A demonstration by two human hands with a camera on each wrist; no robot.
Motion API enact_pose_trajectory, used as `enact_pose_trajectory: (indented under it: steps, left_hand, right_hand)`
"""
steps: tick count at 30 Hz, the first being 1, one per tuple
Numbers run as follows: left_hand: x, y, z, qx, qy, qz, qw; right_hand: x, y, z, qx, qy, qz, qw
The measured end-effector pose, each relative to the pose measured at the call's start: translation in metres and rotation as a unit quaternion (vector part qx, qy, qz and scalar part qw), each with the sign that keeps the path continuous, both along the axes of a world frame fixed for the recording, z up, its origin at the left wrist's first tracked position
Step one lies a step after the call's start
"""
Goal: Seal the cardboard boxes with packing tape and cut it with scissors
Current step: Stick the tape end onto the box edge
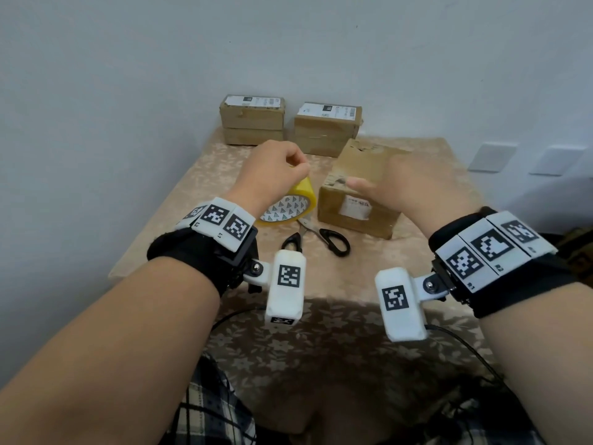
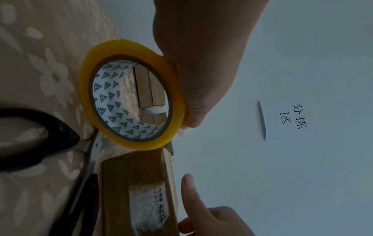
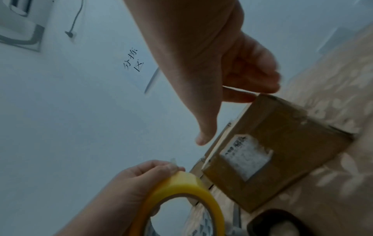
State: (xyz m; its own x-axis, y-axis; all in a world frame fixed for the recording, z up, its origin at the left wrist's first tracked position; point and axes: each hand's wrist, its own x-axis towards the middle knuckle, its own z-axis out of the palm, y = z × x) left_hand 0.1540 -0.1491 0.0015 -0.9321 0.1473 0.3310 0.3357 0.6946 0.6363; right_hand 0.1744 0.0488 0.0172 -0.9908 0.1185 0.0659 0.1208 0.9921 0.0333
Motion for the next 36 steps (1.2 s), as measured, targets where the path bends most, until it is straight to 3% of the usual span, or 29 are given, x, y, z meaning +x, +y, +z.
enact_pose_trajectory:
  steps: [3, 5, 8, 11, 16, 19, 21, 23, 24, 26, 36]
  left_hand:
    - [0.0, 0.002, -0.001, -0.002, 0.0, -0.002, 1.0]
    - [0.0, 0.003, -0.001, 0.0, -0.002, -0.003, 1.0]
    - [-0.002, 0.003, -0.003, 0.008, -0.004, -0.003, 1.0]
    - [-0.003, 0.003, -0.003, 0.016, -0.003, 0.0, 1.0]
    - [-0.004, 0.005, -0.003, 0.018, -0.001, -0.001, 1.0]
    - [-0.004, 0.005, -0.003, 0.016, 0.006, 0.001, 1.0]
    - [-0.005, 0.004, -0.003, 0.023, 0.008, 0.002, 1.0]
    - [-0.006, 0.003, -0.003, 0.031, 0.009, 0.003, 0.999]
    - [-0.006, 0.002, -0.003, 0.034, 0.012, 0.001, 0.999]
    - [-0.006, 0.003, -0.002, 0.041, 0.017, -0.004, 0.999]
    - [0.002, 0.006, 0.008, 0.037, 0.046, -0.012, 0.998]
  right_hand:
    - [0.001, 0.006, -0.006, -0.008, 0.046, 0.088, 0.995]
    - [-0.002, 0.008, -0.016, -0.051, 0.015, 0.161, 0.985]
    - [-0.008, 0.01, -0.032, -0.043, -0.064, 0.185, 0.98]
    - [-0.012, 0.003, -0.039, -0.043, -0.076, 0.144, 0.986]
    - [-0.014, -0.022, -0.045, -0.098, -0.055, -0.019, 0.994]
    - [-0.025, -0.021, -0.039, -0.108, -0.052, -0.037, 0.992]
    - [-0.024, -0.017, -0.027, -0.232, 0.024, 0.026, 0.972]
    - [-0.014, -0.017, -0.017, -0.384, 0.052, 0.118, 0.914]
    - [-0.008, -0.019, -0.013, -0.416, 0.039, 0.155, 0.895]
    - [-0.006, -0.022, -0.014, -0.419, 0.014, 0.192, 0.887]
    - [-0.012, -0.042, -0.009, -0.486, 0.081, 0.147, 0.858]
